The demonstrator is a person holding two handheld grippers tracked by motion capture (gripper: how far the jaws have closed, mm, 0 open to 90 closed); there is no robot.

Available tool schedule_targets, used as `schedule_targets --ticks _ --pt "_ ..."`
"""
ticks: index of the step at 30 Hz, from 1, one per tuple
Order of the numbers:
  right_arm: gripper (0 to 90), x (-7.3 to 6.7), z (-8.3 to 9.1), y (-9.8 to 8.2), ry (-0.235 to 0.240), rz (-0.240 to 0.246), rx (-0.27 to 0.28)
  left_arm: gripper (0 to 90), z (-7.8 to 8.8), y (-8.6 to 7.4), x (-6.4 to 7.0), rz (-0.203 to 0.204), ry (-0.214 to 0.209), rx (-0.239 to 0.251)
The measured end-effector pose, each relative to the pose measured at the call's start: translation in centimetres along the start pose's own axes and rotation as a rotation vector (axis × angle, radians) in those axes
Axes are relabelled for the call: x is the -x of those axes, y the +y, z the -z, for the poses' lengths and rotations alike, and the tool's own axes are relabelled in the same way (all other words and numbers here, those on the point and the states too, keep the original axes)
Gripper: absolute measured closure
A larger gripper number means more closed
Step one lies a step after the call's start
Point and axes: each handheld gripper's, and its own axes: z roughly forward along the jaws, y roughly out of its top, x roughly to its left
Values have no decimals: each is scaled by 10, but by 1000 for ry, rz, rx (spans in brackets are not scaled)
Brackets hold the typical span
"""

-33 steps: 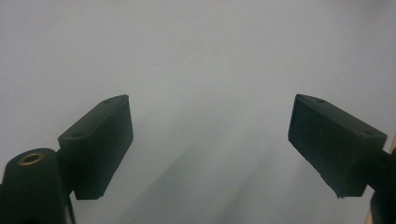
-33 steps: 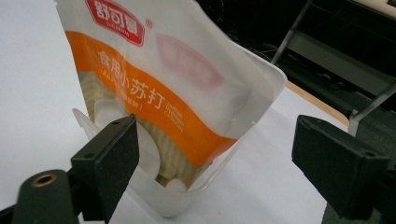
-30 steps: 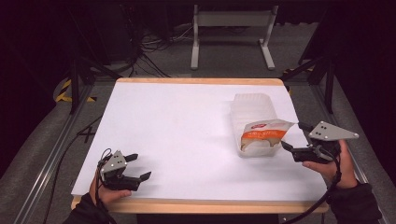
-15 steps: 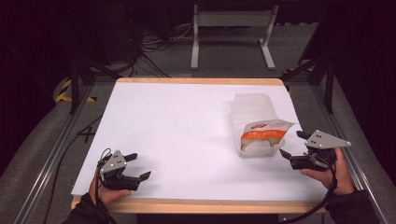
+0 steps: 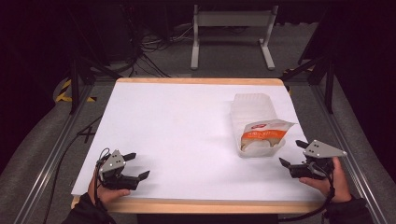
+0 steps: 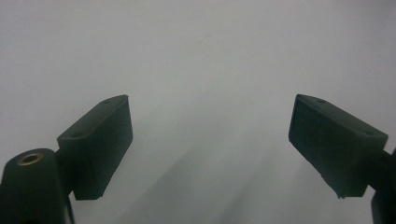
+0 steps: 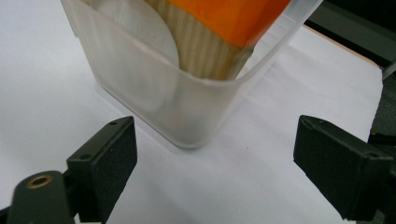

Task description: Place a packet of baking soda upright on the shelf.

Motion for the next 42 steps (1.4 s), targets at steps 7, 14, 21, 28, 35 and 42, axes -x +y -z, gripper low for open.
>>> schedule_targets --ticks 7,14,21,28,35,42 --pt "144 -2 -2 -16 2 -19 -10 143 -1 0 0 0 -2 -1" --pt "143 -4 -3 -36 12 -55 -10 143 -1 0 0 3 -1 0" --pt "140 -5 0 -52 -9 -90 15 143 -1 0 0 -3 -2 0" --pt "128 -4 6 -58 -46 -128 79 143 -1 1 -1 13 5 14" --pt "122 0 13 -64 -68 -190 162 142 -1 1 -2 9 8 2" --pt "119 -2 12 -64 -91 -176 149 142 2 0 0 3 21 24"
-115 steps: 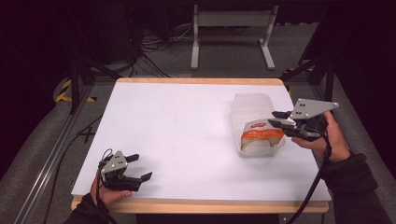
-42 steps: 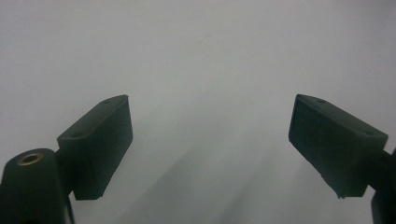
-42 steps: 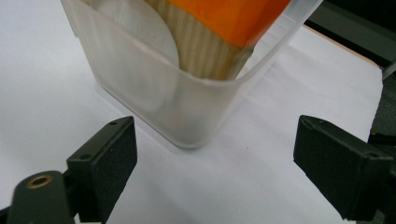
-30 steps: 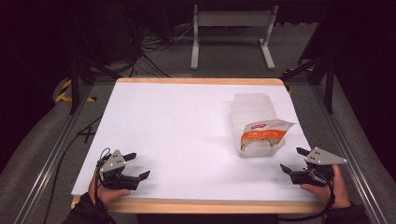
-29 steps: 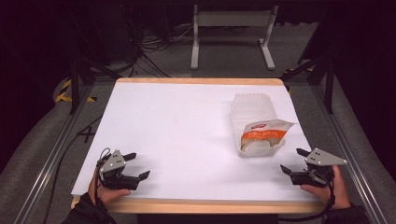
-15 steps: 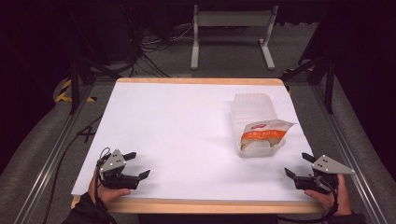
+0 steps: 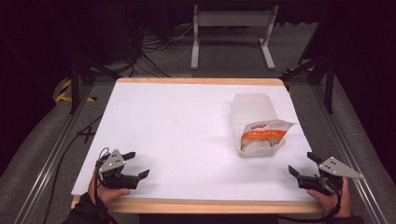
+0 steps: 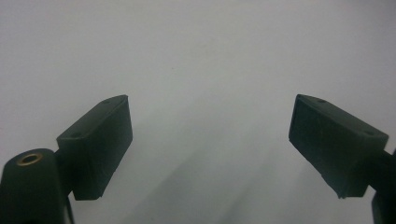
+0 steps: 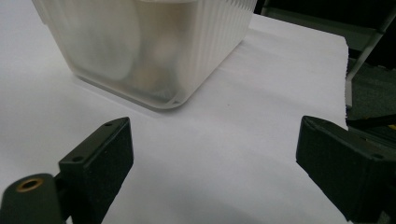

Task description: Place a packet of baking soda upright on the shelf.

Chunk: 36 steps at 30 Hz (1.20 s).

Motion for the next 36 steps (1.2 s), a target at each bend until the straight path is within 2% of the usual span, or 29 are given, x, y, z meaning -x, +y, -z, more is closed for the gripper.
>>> schedule_targets --ticks 2,8,16,21,27,30,36 --pt "119 -1 1 0 -22 -2 11 141 2 0 0 11 5 13" --pt "119 -4 2 0 -43 18 19 140 1 1 -2 0 6 23" --pt "119 -3 2 2 -39 14 15 140 -1 3 -2 1 5 17" --pt "125 -4 3 4 -53 26 11 140 0 3 -2 3 4 21" --pt "125 -2 7 8 -64 22 25 141 -1 5 -4 -6 8 22" --pt "125 -3 10 12 -69 29 27 141 -1 6 -5 4 11 28" --pt "124 -5 12 15 -62 35 33 141 0 7 -5 0 15 35"
